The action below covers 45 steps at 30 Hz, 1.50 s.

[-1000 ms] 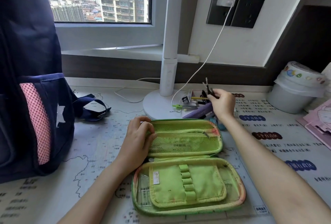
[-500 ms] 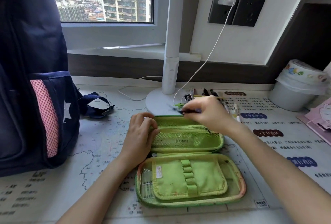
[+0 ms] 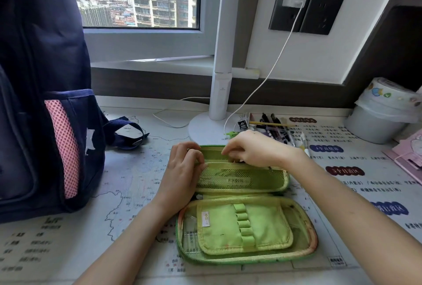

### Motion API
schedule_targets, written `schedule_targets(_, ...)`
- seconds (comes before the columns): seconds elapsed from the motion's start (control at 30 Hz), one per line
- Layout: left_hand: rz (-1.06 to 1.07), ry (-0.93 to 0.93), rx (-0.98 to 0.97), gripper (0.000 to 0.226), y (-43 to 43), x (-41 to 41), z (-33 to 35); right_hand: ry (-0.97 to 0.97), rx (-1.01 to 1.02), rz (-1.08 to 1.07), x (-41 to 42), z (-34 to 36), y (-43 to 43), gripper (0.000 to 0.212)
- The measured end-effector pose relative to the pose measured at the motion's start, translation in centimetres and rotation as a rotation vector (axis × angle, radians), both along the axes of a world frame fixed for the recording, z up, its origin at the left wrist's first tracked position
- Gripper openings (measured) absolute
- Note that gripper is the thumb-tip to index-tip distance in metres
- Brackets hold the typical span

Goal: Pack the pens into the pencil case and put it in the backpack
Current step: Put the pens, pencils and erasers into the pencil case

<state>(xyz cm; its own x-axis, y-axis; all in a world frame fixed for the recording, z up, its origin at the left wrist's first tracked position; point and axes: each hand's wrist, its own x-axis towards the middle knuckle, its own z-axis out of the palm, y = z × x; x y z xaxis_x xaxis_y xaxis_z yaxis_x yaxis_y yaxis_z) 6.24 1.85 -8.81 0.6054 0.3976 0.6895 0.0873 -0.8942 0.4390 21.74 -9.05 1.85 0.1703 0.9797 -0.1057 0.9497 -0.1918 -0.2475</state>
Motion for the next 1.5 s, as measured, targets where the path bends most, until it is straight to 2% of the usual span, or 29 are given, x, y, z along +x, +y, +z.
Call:
schedule_targets(0.1, 0.002, 0.004, -0.017, 0.013, 0.1, 0.0, -0.1, 0.084, -0.079, 0.000, 0.2, 0.0, -0.7, 0.035)
schedule_targets(0.2, 0.005, 0.010, -0.017, 0.013, 0.1, 0.2, -0.2, 0.267, -0.066, -0.057, 1.2, 0.2, -1.3, 0.045)
schedule_targets(0.27, 0.015, 0.019, -0.029, 0.016, 0.2, 0.3, -0.3, 0.410, 0.047, -0.132, 2.2, 0.1, -1.2, 0.040)
schedule_targets(0.33, 0.025, 0.036, -0.053, 0.021, 0.4, 0.4, -0.6, 0.467, 0.304, -0.314, 4.0, -0.8, -0.4, 0.027)
schedule_targets(0.4, 0.032, 0.052, -0.066, 0.023, 0.5, 0.5, -0.7, 0.241, 0.510, -0.544, 6.5, -2.0, 1.1, 0.021)
schedule_targets(0.43, 0.034, 0.056, -0.070, 0.023, 0.6, 0.5, -0.8, 0.103, 0.512, -0.623, 7.5, -2.5, 1.7, 0.023)
schedule_targets(0.47, 0.034, 0.060, -0.072, 0.024, 0.6, 0.5, -0.8, -0.013, 0.447, -0.649, 8.1, -2.8, 2.3, 0.031)
schedule_targets(0.53, 0.033, 0.066, -0.068, 0.024, 0.7, 0.5, -0.9, -0.167, 0.248, -0.572, 8.8, -3.8, 3.7, 0.049)
schedule_targets(0.6, 0.029, 0.070, -0.052, 0.021, 0.8, 0.5, -0.9, -0.255, 0.154, -0.501, 9.1, -4.8, 5.0, 0.052)
schedule_targets(0.77, 0.010, 0.050, 0.003, 0.014, 0.7, 0.4, -0.8, -0.340, 0.189, -0.460, 9.8, -5.5, 6.2, 0.023)
schedule_targets(0.83, 0.007, 0.041, 0.017, 0.014, 0.6, 0.4, -0.7, -0.425, 0.263, -0.416, 9.8, -5.7, 5.5, 0.023)
schedule_targets(0.9, 0.010, 0.037, 0.030, 0.014, 0.6, 0.4, -0.7, -0.433, 0.462, -0.395, 9.7, -5.8, 4.3, 0.023)
schedule_targets(1.0, 0.012, 0.037, 0.038, 0.013, 0.6, 0.4, -0.7, -0.278, 0.847, -0.485, 8.9, -4.5, 1.1, 0.018)
schedule_targets(1.07, 0.012, 0.041, 0.040, 0.013, 0.7, 0.4, -0.8, -0.057, 1.050, -0.579, 8.4, -3.5, -1.4, 0.016)
schedule_targets(1.1, 0.012, 0.040, 0.039, 0.013, 0.7, 0.4, -0.7, 0.123, 1.118, -0.626, 7.9, -2.8, -2.7, 0.015)
schedule_targets(1.2, 0.014, 0.029, 0.048, 0.011, 0.6, 0.4, -0.6, 0.769, 1.158, -0.672, 6.1, -1.4, -5.6, 0.019)
schedule_targets(1.27, 0.011, 0.014, 0.061, 0.011, 0.5, 0.3, -0.4, 1.031, 1.044, -0.634, 4.7, -1.1, -6.2, 0.020)
schedule_targets(1.33, 0.010, 0.003, 0.075, 0.011, 0.3, 0.3, -0.2, 1.106, 0.891, -0.589, 3.4, -1.4, -5.7, 0.018)
schedule_targets(1.4, 0.012, -0.009, 0.093, 0.012, 0.1, 0.2, 0.0, 1.067, 0.728, -0.554, 2.4, -1.9, -4.5, 0.012)
schedule_targets(1.47, 0.009, -0.018, 0.106, 0.011, 0.0, 0.1, 0.0, 0.855, 0.580, -0.511, 1.5, -2.5, -3.2, 0.011)
schedule_targets(1.5, 0.005, -0.023, 0.108, 0.009, 0.0, 0.1, 0.0, 0.633, 0.506, -0.463, 1.3, -2.7, -2.6, 0.010)
